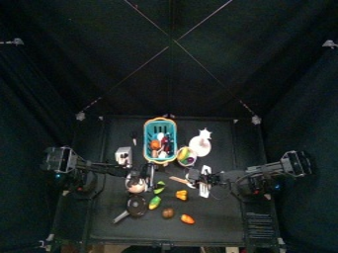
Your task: Regrasp cleaver with left hand
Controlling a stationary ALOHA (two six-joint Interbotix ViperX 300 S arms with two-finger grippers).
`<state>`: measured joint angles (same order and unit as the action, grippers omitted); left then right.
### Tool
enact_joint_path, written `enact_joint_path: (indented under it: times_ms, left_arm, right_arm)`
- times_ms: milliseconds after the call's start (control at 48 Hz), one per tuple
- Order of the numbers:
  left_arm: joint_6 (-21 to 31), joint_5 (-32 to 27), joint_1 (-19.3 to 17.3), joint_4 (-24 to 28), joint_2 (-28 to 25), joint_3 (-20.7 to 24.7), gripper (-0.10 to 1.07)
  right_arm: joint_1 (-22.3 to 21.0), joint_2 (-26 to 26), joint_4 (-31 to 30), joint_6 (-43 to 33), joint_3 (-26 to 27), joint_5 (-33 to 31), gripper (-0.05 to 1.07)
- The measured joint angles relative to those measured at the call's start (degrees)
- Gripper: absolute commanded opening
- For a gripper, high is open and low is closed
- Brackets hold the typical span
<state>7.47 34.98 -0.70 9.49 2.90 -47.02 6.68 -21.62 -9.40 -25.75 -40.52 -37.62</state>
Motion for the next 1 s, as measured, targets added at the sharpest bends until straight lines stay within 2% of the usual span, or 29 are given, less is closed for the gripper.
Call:
enact_joint_path:
  times_ms: [146,583,1000]
  left_arm:
    - [0.26,1.14,-0.53,2.29,-2.11,1.67,0.98]
    - [0.44,3.96,-1.23,0.53,-6.15,3.60,0.94]
    - [0.44,4.04,-1.67,0.09,-6.24,3.60,0.57]
  right_arm:
    - [0.00,1.76,0.26,0.00,0.00,-0.09,0.28]
    - [0.09,2.99,0.26,0.00,0.00,0.09,0.28]
    - [0.09,3.43,0.26,-0.09,0.35,-0.09,0.28]
